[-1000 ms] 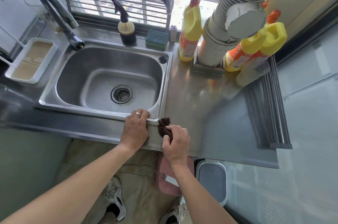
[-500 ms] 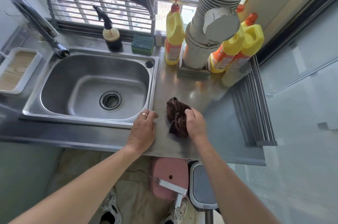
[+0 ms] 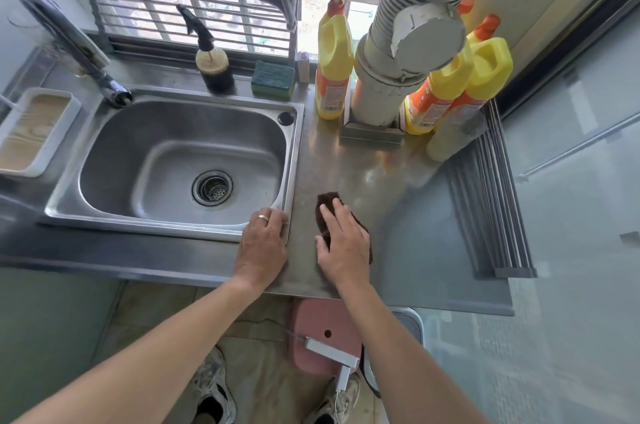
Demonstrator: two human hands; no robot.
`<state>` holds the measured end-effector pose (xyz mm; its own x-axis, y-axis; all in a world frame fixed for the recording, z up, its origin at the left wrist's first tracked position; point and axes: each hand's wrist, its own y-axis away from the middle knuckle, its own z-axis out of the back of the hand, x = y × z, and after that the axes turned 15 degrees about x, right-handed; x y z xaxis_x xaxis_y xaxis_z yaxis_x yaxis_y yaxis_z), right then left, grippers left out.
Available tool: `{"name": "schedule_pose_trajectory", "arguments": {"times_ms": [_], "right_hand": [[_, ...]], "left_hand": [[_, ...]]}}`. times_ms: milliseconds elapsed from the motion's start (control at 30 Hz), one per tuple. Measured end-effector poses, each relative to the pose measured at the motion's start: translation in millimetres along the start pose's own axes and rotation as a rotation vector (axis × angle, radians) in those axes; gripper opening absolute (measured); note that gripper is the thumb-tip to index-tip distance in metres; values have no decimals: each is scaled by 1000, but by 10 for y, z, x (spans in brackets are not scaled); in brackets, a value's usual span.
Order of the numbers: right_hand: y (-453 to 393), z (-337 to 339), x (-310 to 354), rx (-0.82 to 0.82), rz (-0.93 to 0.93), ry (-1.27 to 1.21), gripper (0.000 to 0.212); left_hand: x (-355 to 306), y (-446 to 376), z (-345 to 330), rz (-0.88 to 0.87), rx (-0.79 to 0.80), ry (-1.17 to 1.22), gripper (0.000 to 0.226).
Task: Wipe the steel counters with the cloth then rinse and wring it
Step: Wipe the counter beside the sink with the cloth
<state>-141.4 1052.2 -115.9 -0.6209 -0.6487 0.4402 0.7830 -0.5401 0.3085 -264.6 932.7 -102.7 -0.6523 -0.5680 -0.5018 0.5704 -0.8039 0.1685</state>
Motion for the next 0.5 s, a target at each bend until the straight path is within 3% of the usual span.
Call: {"name": "schedule_pose_trajectory", "arguments": {"times_ms": [300, 400, 500], "right_hand": [[399, -113, -13, -110, 233, -161, 44], [420, 182, -366, -320, 135, -184, 46], [556, 439, -916, -495, -96, -128, 51]], "left_hand": [[-164, -67, -156, -19, -42, -59, 19], [-224, -119, -208, -29, -23, -67, 26], [-263, -153, -260, -6, -16, -83, 28]]}}
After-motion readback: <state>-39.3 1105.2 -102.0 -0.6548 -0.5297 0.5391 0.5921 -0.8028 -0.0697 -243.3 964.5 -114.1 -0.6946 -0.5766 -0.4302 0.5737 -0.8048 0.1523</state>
